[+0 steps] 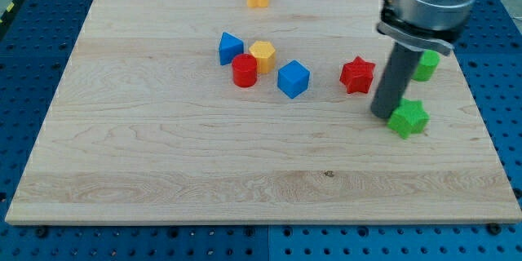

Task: Slide the green star slightly down and left

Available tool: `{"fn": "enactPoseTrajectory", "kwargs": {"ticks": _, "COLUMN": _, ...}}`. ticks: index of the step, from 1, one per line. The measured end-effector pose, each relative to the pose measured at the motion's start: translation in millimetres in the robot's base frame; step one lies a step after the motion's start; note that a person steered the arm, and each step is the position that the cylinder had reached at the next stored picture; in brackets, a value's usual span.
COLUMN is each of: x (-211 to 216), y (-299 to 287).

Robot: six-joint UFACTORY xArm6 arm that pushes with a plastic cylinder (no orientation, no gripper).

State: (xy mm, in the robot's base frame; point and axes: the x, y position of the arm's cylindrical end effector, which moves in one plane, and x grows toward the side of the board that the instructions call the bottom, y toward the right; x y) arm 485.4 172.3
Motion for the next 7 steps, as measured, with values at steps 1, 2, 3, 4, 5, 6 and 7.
{"fn": "enactPoseTrajectory", "kwargs": {"ticks": 1, "x": 19.7, "y": 14.9}}
{"fn": "enactPoseTrajectory", "kwargs": {"ticks": 2, "x": 35.7, "y": 26.9}}
{"fn": "enactPoseTrajectory", "kwargs": {"ticks": 3, "x": 35.7, "y": 18.6}}
{"fn": "enactPoseTrajectory", "kwargs": {"ticks": 4, "x": 2.9, "y": 8.9}}
{"fn": "enactPoseTrajectory", "kwargs": {"ticks": 5, "x": -20.5, "y": 31.3}}
{"fn": "enactPoseTrajectory", "kwargs": {"ticks": 6, "x": -15.4, "y": 78.4}}
{"fn": "enactPoseTrajectory", "kwargs": {"ticks": 7, "x": 11.4, "y": 83.1}}
